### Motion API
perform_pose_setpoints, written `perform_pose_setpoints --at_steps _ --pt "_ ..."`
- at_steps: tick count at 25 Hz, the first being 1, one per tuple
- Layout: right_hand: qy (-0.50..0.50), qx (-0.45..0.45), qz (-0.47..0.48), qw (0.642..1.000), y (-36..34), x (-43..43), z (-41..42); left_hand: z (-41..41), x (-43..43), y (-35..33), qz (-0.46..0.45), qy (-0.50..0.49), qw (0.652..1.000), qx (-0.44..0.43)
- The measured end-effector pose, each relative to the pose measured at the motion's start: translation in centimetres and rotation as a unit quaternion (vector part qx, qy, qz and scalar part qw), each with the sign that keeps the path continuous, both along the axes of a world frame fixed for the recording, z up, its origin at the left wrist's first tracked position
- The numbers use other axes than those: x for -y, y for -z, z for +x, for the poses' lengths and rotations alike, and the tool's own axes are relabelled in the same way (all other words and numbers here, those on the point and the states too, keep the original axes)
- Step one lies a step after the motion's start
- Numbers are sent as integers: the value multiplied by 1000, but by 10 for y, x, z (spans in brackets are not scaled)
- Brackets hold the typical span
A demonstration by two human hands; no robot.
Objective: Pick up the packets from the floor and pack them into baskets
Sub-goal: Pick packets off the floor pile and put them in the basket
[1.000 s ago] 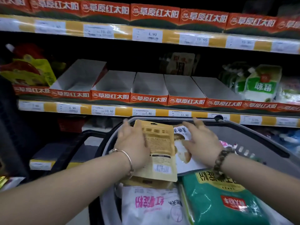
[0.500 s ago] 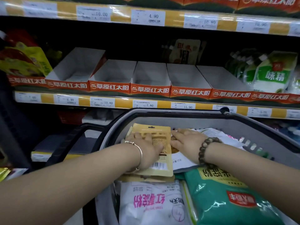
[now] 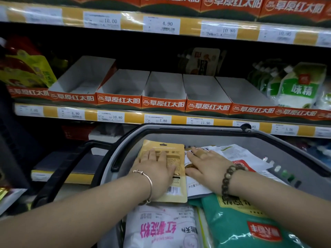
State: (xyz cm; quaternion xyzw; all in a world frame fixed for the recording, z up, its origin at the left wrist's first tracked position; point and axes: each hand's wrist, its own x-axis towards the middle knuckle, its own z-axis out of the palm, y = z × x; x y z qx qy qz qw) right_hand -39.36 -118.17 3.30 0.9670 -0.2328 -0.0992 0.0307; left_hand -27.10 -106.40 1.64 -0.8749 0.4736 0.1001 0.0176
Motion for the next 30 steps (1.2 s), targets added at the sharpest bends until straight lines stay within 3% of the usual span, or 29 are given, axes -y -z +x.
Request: perform_pose_setpoints --at_steps 13,17,21,26,30 --pt "28 107 28 993 -11 2 6 5 -2 -4 -39 -2 999 -28" --pt "41 138 16 989 -26 -20 14 23 -16 -23 -144 28 989 -28" --pt "6 180 -5 984 -42 -68 46 58 -63 -51 -291 32 956 -28" --pt "-55 210 -23 976 -62 -157 135 131 -172 -64 -287 35 957 -6" --pt "-86 212 -7 973 -60 -234 213 192 -263 -51 -272 -20 962 -14"
